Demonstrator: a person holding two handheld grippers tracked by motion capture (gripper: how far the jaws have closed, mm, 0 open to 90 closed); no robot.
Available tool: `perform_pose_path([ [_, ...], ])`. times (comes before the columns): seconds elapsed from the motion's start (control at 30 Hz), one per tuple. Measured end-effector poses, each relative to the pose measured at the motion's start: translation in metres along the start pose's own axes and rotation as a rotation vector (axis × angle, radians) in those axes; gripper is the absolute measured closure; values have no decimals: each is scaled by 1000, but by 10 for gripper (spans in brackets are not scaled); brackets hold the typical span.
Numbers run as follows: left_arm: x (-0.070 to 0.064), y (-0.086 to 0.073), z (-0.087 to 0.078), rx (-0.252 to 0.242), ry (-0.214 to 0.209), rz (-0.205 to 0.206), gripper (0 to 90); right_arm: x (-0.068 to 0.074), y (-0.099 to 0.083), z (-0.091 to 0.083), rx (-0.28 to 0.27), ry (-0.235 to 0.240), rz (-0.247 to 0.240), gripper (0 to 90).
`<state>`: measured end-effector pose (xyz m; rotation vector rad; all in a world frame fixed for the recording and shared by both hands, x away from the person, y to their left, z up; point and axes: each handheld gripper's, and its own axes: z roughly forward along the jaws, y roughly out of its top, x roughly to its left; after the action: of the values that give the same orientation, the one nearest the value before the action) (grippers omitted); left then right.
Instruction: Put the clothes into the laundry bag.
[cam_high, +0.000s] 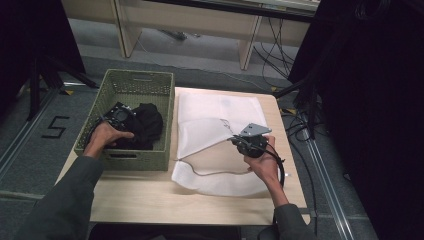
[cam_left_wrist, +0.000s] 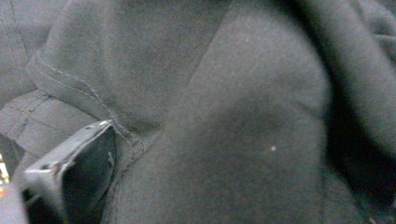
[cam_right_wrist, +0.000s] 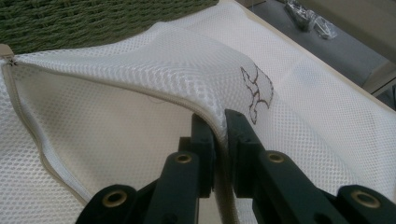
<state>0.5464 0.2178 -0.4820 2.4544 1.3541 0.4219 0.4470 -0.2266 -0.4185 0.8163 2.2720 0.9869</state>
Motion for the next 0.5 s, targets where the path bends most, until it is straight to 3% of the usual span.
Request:
perform_pose_path([
  [0.1,-5,2,-7,12,-10,57,240,-1,0,0,-5,-6,-7,832],
  [0.13,-5,0,-7,-11,-10,48,312,-1,1,0,-8,-3,-5,832],
  [0.17,-3,1,-9,-3,-7,82,367,0,1,0,2,0,-1,831],
  [0.2,-2,0,-10,-18,4,89,436,0,1,1,-7,3,-21,831],
  [0.27,-1,0,-12,-16,26,129,556,1,1,0,1,3,-7,831],
  [0.3,-2,1,-14,-2,38,166,582,0,2,0,-5,-2,-25,831],
  [0.33,-2,1,-14,-7,44,178,610,0,2,0,-3,-2,-16,831],
  [0.4,-4,2,-15,-41,48,164,652,0,1,1,-6,1,2,832],
  [0.43,-2,3,-19,-29,54,185,670,-1,1,1,-10,-1,-4,832],
  [0.5,-2,5,-25,-39,47,188,685,-2,1,2,-21,3,-9,832],
])
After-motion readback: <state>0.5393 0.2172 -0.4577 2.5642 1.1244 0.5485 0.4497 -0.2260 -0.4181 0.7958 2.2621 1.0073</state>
